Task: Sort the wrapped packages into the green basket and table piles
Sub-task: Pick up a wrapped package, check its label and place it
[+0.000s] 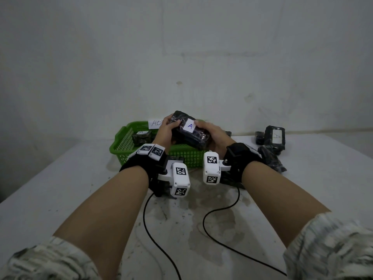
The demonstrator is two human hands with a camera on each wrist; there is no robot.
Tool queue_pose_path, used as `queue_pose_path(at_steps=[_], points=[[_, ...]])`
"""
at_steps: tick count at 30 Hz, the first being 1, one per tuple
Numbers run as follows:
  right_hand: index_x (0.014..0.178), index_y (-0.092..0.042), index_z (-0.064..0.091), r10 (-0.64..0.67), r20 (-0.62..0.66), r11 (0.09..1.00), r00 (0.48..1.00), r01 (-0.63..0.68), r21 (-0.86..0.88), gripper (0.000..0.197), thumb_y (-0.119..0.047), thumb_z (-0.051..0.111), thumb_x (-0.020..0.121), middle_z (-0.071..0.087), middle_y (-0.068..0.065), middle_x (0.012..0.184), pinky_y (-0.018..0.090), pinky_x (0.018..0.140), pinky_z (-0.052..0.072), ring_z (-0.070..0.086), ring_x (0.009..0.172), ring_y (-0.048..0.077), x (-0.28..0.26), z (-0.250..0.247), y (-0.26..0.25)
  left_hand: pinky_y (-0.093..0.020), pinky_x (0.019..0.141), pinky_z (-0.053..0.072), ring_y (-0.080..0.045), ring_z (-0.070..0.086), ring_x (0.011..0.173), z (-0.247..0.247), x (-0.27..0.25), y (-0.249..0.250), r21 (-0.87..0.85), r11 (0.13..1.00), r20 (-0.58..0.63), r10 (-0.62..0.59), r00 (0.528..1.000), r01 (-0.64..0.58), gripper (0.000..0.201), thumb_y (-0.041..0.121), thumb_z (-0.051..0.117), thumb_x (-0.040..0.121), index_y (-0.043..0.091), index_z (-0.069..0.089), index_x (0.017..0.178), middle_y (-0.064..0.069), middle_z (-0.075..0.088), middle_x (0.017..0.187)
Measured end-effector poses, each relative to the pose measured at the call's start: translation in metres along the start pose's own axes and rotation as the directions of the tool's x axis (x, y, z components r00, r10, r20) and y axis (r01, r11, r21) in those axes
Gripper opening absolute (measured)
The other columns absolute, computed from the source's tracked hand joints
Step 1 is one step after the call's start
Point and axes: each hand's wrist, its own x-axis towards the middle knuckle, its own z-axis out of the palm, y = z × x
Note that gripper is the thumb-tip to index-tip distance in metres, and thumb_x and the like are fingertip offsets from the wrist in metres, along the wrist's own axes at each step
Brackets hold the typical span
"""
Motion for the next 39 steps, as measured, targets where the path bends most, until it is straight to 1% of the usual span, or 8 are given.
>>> queue_pose_path(at_steps=[3,8,12,16,21,26,34,39], points=[[0.100,-0.012,0.060,0.098,0.082,0.989,0.992,-0.088,-0.117,0.021,-0.030,0.060,0.090,0.067,0.007,0.087,0.027,0.064,0.053,0.063,0.073,0.018,-0.004,-0.001,-0.002,-0.033,0.072,0.048,-0.021,0.058,0.078,-0.007,0.001,0.008,0.007,1.000,0.046,-0.022,0.999,0.021,0.044,0.005,0.047,0.092,0.013,0.043,0.135,-0.005,0.061,0.093],[0.100,-0.010,0.063,0.141,0.095,0.984,0.985,-0.129,-0.119,0.021,-0.029,0.059,0.091,0.070,0.007,0.087,0.029,0.062,0.058,0.067,0.071,0.018,-0.009,0.004,0.003,-0.039,0.083,0.050,-0.020,0.059,0.087,-0.008,-0.005,0.016,0.046,0.999,0.133,-0.015,0.991,0.009,0.044,0.007,0.047,0.093,0.022,0.044,0.134,-0.005,0.059,0.107],[0.107,-0.005,0.062,0.107,0.087,0.991,0.990,-0.099,-0.091,0.024,-0.023,0.057,0.092,0.067,0.011,0.098,0.036,0.070,0.058,0.067,0.081,0.022,-0.006,0.013,0.006,-0.042,0.086,0.051,-0.022,0.063,0.088,-0.007,-0.006,0.012,0.018,0.999,0.043,-0.038,0.998,0.037,0.041,0.025,0.054,0.094,0.013,0.042,0.132,-0.010,0.062,0.107],[0.115,-0.009,0.060,0.076,0.093,0.989,0.993,-0.063,-0.131,0.030,-0.029,0.055,0.093,0.064,0.012,0.111,0.042,0.087,0.053,0.063,0.094,0.023,-0.007,0.020,0.008,-0.033,0.074,0.054,-0.018,0.064,0.075,-0.009,-0.006,0.010,0.009,0.999,0.061,-0.043,0.997,0.042,0.025,0.022,0.049,0.097,0.007,0.055,0.116,-0.007,0.065,0.092],[0.103,-0.016,0.068,0.022,0.034,0.995,0.999,-0.018,-0.102,0.030,-0.041,0.057,0.091,0.068,0.010,0.108,0.049,0.105,0.042,0.060,0.107,0.029,-0.005,0.024,0.003,-0.036,0.087,0.050,-0.021,0.062,0.086,-0.007,-0.010,0.006,0.060,0.997,0.113,-0.044,0.993,0.037,0.033,0.021,0.051,0.096,0.007,0.054,0.126,-0.006,0.065,0.098],[0.099,-0.014,0.067,0.004,0.012,0.996,1.000,-0.002,-0.093,0.018,-0.026,0.055,0.093,0.066,0.012,0.104,0.052,0.104,0.041,0.058,0.102,0.029,-0.002,0.023,0.005,-0.035,0.085,0.053,-0.020,0.064,0.091,-0.009,-0.009,0.006,0.069,0.997,0.136,-0.050,0.989,0.041,0.041,0.029,0.049,0.096,0.003,0.054,0.127,-0.007,0.066,0.103],[0.097,-0.015,0.065,0.002,0.053,0.977,0.999,0.010,-0.213,0.013,-0.026,0.063,0.090,0.068,0.006,0.093,0.038,0.084,0.052,0.063,0.088,0.021,-0.006,0.028,0.004,-0.023,0.073,0.055,-0.018,0.061,0.086,-0.014,-0.012,0.000,0.070,0.997,0.156,0.002,0.988,-0.014,0.037,0.015,0.041,0.100,-0.002,0.044,0.133,-0.008,0.063,0.100],[0.115,-0.005,0.063,-0.029,0.021,0.987,0.999,0.032,-0.158,0.031,-0.014,0.067,0.086,0.066,0.020,0.112,0.050,0.094,0.050,0.063,0.101,0.034,-0.002,0.025,0.005,-0.030,0.079,0.055,-0.018,0.064,0.086,-0.011,-0.013,0.002,0.035,0.999,0.189,-0.028,0.982,0.021,0.038,0.020,0.045,0.098,0.003,0.048,0.132,-0.008,0.065,0.101]])
